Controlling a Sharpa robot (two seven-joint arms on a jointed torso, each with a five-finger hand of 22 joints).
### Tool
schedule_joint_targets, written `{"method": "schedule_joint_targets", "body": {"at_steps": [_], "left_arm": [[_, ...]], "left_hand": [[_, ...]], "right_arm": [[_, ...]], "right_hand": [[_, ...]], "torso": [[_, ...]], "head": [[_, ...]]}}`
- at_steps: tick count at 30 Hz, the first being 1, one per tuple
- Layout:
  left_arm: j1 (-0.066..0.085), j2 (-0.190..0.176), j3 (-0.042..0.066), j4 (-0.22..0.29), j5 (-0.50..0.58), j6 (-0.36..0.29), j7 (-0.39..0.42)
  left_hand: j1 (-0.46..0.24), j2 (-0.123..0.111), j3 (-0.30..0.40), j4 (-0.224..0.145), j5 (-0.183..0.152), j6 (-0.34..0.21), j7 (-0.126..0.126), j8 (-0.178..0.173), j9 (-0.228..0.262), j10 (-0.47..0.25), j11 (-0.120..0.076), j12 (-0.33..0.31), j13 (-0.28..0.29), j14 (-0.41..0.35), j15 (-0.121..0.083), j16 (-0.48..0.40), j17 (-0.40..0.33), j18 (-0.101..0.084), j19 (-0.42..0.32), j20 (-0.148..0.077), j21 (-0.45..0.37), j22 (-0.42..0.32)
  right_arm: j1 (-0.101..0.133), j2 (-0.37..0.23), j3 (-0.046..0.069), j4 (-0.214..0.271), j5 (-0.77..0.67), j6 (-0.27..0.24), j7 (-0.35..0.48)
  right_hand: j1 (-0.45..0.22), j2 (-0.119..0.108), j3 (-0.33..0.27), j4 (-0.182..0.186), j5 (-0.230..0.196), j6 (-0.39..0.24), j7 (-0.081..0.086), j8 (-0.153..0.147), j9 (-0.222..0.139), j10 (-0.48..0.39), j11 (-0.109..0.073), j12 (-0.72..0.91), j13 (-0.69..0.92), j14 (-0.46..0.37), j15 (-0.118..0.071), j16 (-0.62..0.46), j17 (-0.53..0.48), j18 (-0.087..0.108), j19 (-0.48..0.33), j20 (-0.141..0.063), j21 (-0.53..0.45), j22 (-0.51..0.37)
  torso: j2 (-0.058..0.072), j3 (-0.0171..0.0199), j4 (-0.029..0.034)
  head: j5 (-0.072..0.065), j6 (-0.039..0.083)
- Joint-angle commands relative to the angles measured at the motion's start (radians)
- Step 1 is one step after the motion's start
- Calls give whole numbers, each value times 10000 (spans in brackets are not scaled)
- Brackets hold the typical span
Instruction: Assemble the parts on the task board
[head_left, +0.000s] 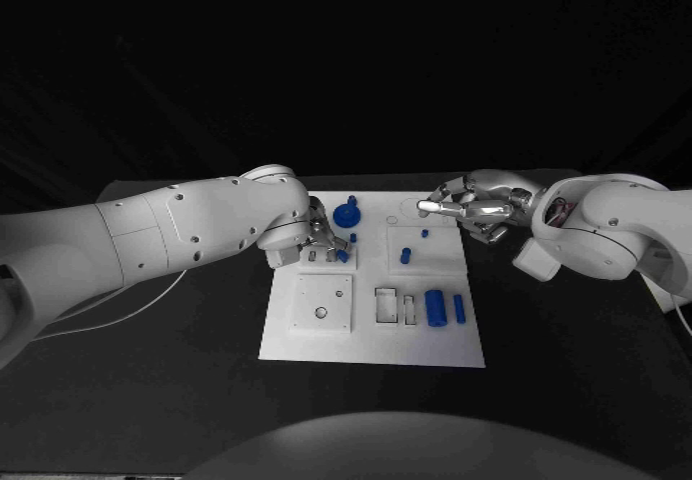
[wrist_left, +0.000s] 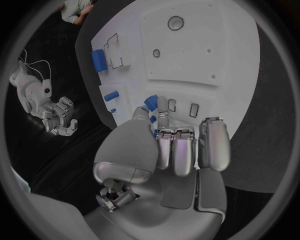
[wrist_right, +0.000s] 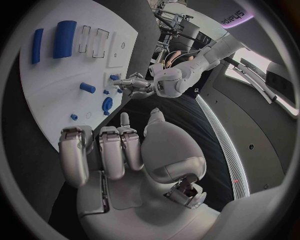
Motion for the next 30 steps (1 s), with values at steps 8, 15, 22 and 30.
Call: {"method": "schedule_joint_targets", "body": {"at_steps": [8, 15, 22, 30], "left_arm": [[-11, 47, 8, -32, 168, -109, -896], [-21, 51, 8, -38, 205, -165, -837], [-28, 49, 8, -13, 212, -260, -758], [-30, -8, 8, 72, 108, -378, -720]], "left_hand": [[461, -118, 405, -17, 379, -96, -41, -40, 231, 1075, -114, -39, 2602, 1040, -110, 24, 2632, -155, 0, -104, -82, 6], [641, -231, 643, -27, 387, -114, -43, -82, 344, 1075, -118, -39, 2602, 1040, -114, 24, 2632, -151, -9, -110, -103, -2], [918, -468, 999, -86, 351, -123, -47, -134, 509, 1075, -126, -39, 2602, 1040, -123, 24, 2632, -148, -10, -122, -125, 4], [1148, -695, 1456, -99, -95, -108, -57, -188, 709, 1075, -134, -39, 2602, 1040, -132, 24, 2632, -150, -1, -128, -142, 28]], "right_arm": [[-9, 13, -2, -18, -50, 192, -18], [-9, 17, -2, -22, -50, 193, -37], [-9, 4, -2, -17, -50, 199, -76], [-9, -7, -2, -28, -52, 204, -99]], "right_hand": [[119, 67, -12, -3, 108, 48, 22, 90, 40, 1077, -34, -54, 2609, 1044, 55, 34, 2631, 163, 24, 51, -112, 2226], [184, 69, -1, -20, 190, 52, 24, 109, 60, 1077, -32, -54, 2609, 1044, 59, 34, 2631, 174, -14, 57, -145, 2211], [298, 52, 20, -54, 265, 52, 26, 130, 84, 1077, -29, -54, 2609, 1044, 62, 34, 2631, 196, -89, 63, -209, 2182], [417, 29, 43, -85, 312, 47, 27, 146, 105, 1077, -28, -54, 2609, 1044, 63, 34, 2631, 222, -180, 67, -287, 2147]], "torso": [[-3, 2, 7], [-3, -2, 5], [0, -4, 8], [0, -6, 8]], "head": [[1, 1], [22, 1], [35, 1], [60, 1]]}}
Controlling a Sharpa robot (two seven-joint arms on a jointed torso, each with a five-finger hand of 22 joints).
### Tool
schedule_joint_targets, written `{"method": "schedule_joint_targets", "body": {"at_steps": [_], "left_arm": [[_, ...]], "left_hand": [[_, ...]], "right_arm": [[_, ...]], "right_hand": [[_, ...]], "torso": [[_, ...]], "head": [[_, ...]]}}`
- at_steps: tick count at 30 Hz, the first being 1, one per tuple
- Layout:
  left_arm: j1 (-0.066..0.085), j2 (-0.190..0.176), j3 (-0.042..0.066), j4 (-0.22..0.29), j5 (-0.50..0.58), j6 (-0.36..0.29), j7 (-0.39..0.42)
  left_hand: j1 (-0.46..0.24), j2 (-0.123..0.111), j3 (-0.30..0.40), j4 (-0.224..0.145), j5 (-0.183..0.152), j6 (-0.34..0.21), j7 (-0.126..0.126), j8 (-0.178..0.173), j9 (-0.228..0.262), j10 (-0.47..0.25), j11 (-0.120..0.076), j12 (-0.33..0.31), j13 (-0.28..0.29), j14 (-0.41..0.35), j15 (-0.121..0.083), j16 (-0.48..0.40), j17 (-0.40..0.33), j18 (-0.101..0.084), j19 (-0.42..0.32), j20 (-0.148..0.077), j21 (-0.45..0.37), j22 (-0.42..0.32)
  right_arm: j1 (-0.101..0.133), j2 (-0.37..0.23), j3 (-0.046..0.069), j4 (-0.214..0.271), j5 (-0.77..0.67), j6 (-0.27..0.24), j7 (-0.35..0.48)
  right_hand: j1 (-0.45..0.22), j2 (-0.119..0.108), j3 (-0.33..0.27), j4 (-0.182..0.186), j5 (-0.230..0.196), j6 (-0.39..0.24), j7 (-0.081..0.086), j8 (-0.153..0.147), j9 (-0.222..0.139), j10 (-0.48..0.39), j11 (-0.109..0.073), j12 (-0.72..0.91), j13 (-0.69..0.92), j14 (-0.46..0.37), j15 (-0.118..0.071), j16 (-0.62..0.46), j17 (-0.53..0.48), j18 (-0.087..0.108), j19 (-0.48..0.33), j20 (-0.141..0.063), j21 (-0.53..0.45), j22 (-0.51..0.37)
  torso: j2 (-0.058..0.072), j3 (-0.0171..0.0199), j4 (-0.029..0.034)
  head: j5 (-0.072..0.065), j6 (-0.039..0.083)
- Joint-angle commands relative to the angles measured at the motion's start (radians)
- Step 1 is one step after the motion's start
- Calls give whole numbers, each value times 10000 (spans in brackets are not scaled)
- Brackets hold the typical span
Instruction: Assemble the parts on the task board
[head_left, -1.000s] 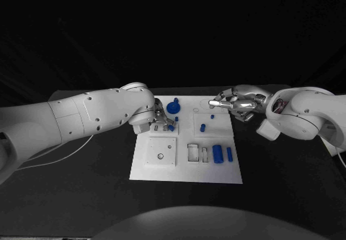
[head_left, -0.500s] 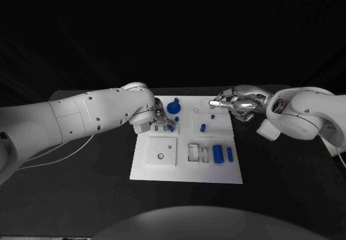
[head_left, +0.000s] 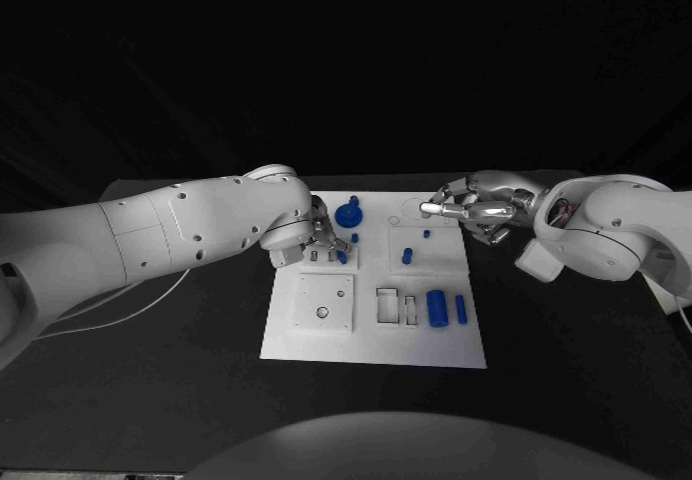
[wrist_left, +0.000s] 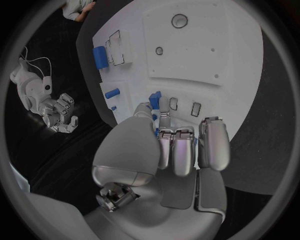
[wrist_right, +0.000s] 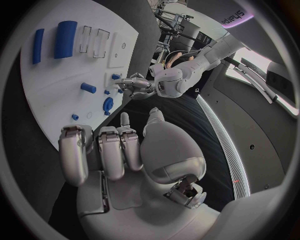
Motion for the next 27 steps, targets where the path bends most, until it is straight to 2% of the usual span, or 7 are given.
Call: {"method": "schedule_joint_targets", "body": {"at_steps": [1, 10, 18, 27], "left_arm": [[-20, -40, -4, 90, -105, -167, -719], [-12, -514, 21, 675, -887, -552, -671], [-1, -1158, 213, 1518, -1874, -1135, -542], [-3, -1558, 272, 2105, -2769, -1588, -387]], "left_hand": [[169, 20, 94, 8, -59, 16, -46, -47, 46, 1110, -100, -41, 2616, 1033, -62, 24, 2634, -151, -1, -55, -68, 10], [206, -60, 224, 16, -102, 29, -51, -58, 105, 1110, -105, -41, 2616, 1033, -65, 24, 2634, -150, 0, -57, -76, 10], [218, -115, 311, 36, -108, 40, -55, -65, 145, 1110, -109, -41, 2616, 1033, -68, 24, 2634, -150, 3, -59, -80, 14], [233, -223, 525, 98, -199, 39, -53, -105, 224, 1110, -111, -41, 2616, 1033, -73, 24, 2634, -157, 27, -64, -72, 56]], "right_arm": [[-8, -6, -2, -3, -55, 173, -32], [-13, -50, -3, -8, -59, 172, -29], [-36, -86, -4, -30, -65, 175, -21], [-103, -78, -4, -120, -99, 150, 31]], "right_hand": [[148, -5, 17, -60, 46, 46, 27, 34, 14, 1054, -40, -64, 2599, 1024, 41, 34, 2634, 71, -125, -4, -52, 2143], [219, -26, 27, -79, 56, 41, 28, 40, 25, 1054, -40, -64, 2599, 1024, 41, 34, 2634, 80, -155, -2, -80, 2130], [251, -34, 33, -87, 58, 37, 28, 43, 29, 1054, -40, -64, 2599, 1024, 41, 34, 2634, 82, -163, -2, -89, 2127], [308, -43, 46, -104, 64, 32, 28, 46, 36, 1054, -40, -64, 2599, 1024, 41, 34, 2634, 88, -182, -2, -108, 2119]], "torso": [[6, -1, 1], [1, -7, 8], [-12, -8, 25], [-8, -12, 19]], "head": [[9, 1], [9, 1], [25, 1], [78, 1]]}}
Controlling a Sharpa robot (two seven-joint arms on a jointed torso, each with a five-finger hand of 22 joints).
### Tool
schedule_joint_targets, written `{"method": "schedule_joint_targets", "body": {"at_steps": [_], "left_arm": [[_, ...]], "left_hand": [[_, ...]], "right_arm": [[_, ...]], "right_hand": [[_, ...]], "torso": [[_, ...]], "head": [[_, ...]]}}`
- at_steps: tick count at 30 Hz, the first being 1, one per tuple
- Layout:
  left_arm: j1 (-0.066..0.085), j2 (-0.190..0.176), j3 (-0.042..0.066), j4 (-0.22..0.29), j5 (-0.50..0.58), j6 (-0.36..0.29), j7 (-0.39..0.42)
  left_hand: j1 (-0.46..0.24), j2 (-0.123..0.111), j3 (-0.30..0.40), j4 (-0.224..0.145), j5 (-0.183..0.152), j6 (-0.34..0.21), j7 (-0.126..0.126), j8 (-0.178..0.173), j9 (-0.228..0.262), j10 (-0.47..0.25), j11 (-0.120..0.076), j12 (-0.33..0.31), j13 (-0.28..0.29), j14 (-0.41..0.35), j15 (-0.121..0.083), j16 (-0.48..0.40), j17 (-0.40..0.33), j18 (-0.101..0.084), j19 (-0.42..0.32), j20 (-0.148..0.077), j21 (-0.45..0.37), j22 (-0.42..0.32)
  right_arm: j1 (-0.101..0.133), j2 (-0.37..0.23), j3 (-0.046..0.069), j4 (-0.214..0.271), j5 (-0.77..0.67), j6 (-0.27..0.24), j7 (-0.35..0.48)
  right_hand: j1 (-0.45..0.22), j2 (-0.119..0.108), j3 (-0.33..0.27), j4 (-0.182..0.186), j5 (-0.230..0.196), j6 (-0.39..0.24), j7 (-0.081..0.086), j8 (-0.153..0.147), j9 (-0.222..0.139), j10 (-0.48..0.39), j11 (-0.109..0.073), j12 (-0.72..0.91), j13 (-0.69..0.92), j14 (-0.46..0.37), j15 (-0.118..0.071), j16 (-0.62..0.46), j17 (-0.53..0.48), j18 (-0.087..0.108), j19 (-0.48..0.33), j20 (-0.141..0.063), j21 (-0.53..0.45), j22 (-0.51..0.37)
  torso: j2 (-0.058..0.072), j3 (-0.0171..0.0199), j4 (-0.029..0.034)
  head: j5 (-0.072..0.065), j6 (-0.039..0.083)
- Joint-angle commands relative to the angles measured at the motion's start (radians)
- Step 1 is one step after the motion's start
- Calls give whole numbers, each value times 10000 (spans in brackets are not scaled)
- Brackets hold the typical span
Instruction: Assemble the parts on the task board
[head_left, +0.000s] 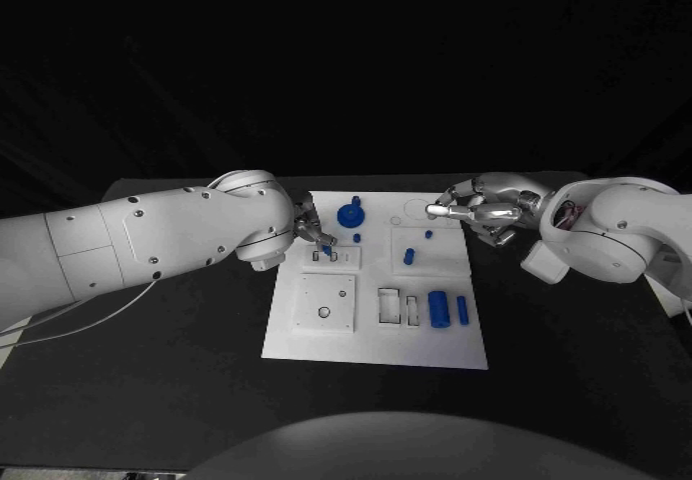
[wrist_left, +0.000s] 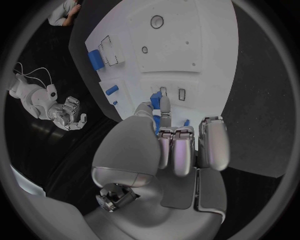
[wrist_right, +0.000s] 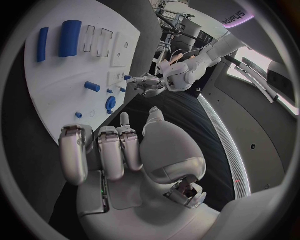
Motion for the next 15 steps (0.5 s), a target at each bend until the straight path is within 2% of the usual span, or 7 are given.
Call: {"method": "schedule_joint_targets", "body": {"at_steps": [1, 4, 12, 15], "left_arm": [[2, -50, 12, 158, -801, -441, -381], [0, -85, 14, 231, -912, -380, -395], [-11, -42, -26, 186, -1034, -382, -284], [-20, -11, -55, 148, -1054, -349, -264]], "left_hand": [[33, -56, 76, 8, -52, 32, -85, -10, 36, 1111, -110, -22, 2606, 1034, -74, 24, 2627, -157, 28, -64, -33, 9], [6, -105, 216, 43, -170, 35, -80, -40, 86, 1111, -105, -22, 2606, 1034, -71, 24, 2627, -157, 30, -63, -43, 10], [-27, -166, 486, 49, -369, 15, -70, -111, 162, 1111, -97, -22, 2606, 1034, -66, 24, 2627, -157, 34, -59, -58, 19], [-61, -230, 735, 53, -627, 15, -63, -161, 224, 1111, -92, -22, 2606, 1034, -63, 24, 2627, -157, 38, -55, -67, 30]], "right_arm": [[-51, 12, -2, -35, -96, 141, 71], [-110, 27, -2, -81, -106, 143, 87], [-192, 64, -2, -152, -314, 38, 215], [-201, 67, -2, -161, -346, 18, 239]], "right_hand": [[94, 31, -9, -49, 65, 32, 28, 47, 11, 1057, -77, -40, 2599, 1007, 22, 34, 2627, 89, -39, -1, -38, 2121], [103, 31, -7, -51, 66, 31, 29, 47, 12, 1057, -77, -40, 2599, 1007, 23, 34, 2627, 93, -54, -1, -50, 2116], [149, 24, 4, -62, 73, 12, 31, 42, 16, 1057, -75, -40, 2599, 1007, 23, 34, 2627, 106, -99, -1, -90, 2098], [149, 24, 4, -62, 73, 12, 31, 42, 16, 1057, -75, -40, 2599, 1007, 23, 34, 2627, 106, -99, -1, -90, 2098]], "torso": [[9, -3, -7], [0, -5, 4], [30, -6, -16], [28, -4, -18]], "head": [[33, 1], [55, 1], [102, 1], [105, 1]]}}
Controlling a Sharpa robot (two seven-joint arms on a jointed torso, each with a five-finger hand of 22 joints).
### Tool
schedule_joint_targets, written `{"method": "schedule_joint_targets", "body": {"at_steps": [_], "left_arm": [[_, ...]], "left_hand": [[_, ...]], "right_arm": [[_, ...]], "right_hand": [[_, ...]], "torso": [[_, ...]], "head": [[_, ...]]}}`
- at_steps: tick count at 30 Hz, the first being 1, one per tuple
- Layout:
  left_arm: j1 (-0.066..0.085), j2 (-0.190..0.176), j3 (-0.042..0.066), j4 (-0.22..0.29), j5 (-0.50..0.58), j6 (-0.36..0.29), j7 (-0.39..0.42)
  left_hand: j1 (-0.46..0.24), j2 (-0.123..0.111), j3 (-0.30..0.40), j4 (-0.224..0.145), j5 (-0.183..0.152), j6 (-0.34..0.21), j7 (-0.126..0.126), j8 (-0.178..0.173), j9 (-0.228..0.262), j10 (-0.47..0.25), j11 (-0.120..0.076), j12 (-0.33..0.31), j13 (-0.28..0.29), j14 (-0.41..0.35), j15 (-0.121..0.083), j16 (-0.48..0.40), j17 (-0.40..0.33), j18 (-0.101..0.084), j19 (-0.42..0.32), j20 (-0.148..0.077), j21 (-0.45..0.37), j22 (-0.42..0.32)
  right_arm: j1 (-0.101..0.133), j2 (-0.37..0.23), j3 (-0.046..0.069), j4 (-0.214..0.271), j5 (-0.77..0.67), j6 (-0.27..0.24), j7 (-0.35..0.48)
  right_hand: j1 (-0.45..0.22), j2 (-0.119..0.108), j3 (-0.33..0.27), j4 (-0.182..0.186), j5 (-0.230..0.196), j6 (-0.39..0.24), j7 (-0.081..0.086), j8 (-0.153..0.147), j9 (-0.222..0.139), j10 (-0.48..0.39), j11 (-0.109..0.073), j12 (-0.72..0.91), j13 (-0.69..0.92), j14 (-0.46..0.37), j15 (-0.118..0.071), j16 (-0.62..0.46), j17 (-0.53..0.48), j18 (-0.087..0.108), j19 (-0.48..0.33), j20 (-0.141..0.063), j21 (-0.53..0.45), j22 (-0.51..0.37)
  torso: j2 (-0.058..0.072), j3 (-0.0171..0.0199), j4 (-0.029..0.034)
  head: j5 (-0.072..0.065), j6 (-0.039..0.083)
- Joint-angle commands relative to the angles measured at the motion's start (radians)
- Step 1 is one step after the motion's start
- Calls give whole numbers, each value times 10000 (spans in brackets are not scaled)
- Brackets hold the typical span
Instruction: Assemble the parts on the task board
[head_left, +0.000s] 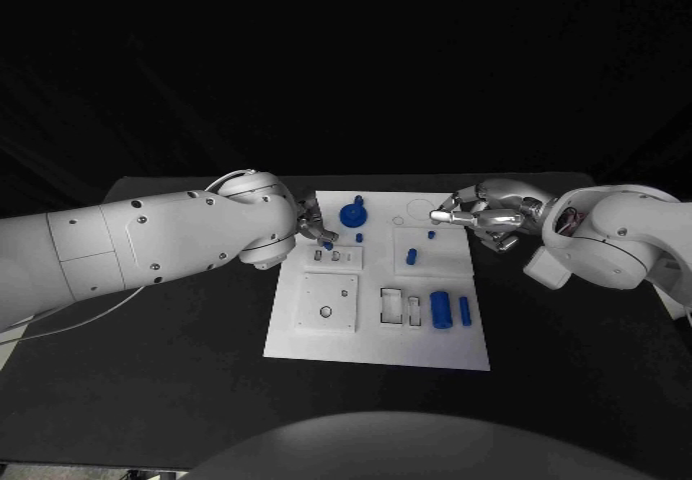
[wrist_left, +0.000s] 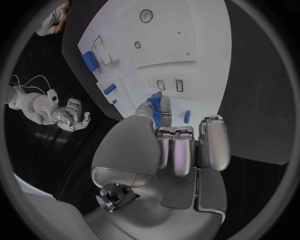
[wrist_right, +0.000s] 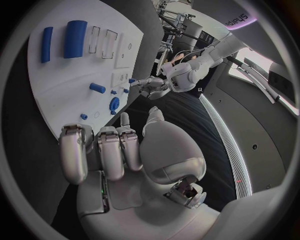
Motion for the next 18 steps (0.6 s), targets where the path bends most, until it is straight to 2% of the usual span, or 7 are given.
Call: {"method": "schedule_joint_targets", "body": {"at_steps": [1, 5, 18], "left_arm": [[-18, 59, -24, -39, -268, -56, -254], [-64, 108, -45, -89, -280, -41, -215], [-188, 268, -55, -213, -281, -50, -112]], "left_hand": [[-31, -152, 300, -16, -288, 3, -82, -83, 63, 1116, -97, -21, 2640, 1034, -63, 24, 2629, -158, 40, -55, -71, 20], [-99, -246, 597, -15, -460, 18, -77, -133, 131, 1116, -95, -21, 2640, 1034, -58, 24, 2629, -157, 42, -51, -84, 27], [-184, -344, 881, -17, -517, 34, -74, -177, 199, 1116, -91, -21, 2640, 1034, -54, 24, 2629, -155, 43, -47, -98, 33]], "right_arm": [[-20, 12, -2, -9, -247, 26, 191], [-26, 15, -2, -12, -265, 13, 204], [-30, 9, -2, -1, -277, 3, 214]], "right_hand": [[127, 3, 4, -62, 34, 12, 31, 43, 14, 1040, -90, -36, 2599, 991, 6, 34, 2629, 106, -99, -1, -24, 2090], [127, 3, 4, -62, 34, 12, 31, 43, 14, 1040, -90, -36, 2599, 991, 6, 34, 2629, 106, -99, -1, -24, 2090], [154, 6, 13, -64, 43, 2, 34, 41, 17, 1040, -89, -36, 2599, 991, 6, 34, 2629, 109, -108, -1, -33, 2086]], "torso": [[5, 5, -8], [5, 5, -6], [6, 11, -13]], "head": [[14, 1], [15, 1], [9, 1]]}}
